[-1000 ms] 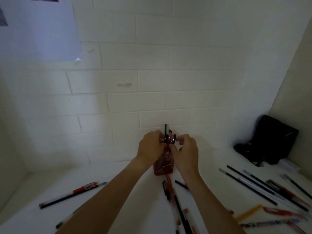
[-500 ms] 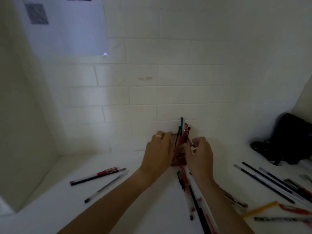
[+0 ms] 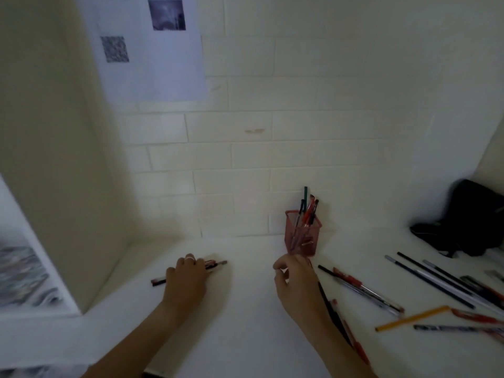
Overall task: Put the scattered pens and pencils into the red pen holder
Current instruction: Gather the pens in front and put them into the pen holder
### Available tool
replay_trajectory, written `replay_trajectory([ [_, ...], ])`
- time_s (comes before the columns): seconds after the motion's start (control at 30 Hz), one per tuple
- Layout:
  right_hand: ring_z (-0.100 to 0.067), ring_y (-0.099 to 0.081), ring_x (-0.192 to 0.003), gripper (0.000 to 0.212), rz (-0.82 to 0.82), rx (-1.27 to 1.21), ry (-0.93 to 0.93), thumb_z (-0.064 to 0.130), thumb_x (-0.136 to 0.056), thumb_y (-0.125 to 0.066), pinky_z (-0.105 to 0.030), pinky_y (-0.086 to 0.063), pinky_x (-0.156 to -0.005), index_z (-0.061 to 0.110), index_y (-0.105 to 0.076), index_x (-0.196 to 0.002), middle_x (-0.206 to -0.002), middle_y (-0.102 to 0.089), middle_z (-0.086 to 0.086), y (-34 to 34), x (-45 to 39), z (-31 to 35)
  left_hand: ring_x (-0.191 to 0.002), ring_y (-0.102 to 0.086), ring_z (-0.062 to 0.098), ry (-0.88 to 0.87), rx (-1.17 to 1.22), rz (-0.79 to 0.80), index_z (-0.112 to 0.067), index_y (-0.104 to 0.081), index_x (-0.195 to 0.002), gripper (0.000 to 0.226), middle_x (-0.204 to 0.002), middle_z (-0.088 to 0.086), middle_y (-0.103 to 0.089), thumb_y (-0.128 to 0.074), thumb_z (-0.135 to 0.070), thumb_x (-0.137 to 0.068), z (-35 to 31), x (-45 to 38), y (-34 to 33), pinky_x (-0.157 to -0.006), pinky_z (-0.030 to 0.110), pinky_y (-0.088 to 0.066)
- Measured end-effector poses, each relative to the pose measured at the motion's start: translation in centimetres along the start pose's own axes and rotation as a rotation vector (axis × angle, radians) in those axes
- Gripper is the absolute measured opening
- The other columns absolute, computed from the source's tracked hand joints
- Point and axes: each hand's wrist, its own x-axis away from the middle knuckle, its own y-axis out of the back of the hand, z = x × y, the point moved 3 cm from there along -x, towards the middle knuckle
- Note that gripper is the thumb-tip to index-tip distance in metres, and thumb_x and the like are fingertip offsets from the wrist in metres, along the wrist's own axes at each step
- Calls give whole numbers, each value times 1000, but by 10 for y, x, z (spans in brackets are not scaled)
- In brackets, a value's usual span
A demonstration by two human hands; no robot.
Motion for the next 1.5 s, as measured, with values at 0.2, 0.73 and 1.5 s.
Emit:
replay_trajectory([
  [0.2,-7,-56,-77,12,15,-3,7,10,-90,-60,-26,-53,-68,21,-63,-89,-88,-57,8,0,9,-1,-96,-58,21,-29,290,91,-17,-68,-112,21,-94,-1,-52,-59,-20,-93,-18,-12,6,-73,24,-37],
  [0.73,-15,-61,-78,9,-17,-115,-121,8,-91,-62,-29,-54,-71,14,-62,-85,-83,-64,0,1,14,-30,-86,-66,24,-85,452,43,-6,-75,-94,28,-93,12,-71,-57,-27,-95,-131,-15,13,-80,35,-55],
  [1.5,-5,-62,-63,13,39,-612,-444,24,-96,-62,-16,-46,-59,22,-75,-95,-84,-72,2,24,1,-25,-66,-62,20,-87,1194,453,0,-77,-93,13,-74,14,-68,-67,-8,-91,-137,-3,36,-63,25,-54],
])
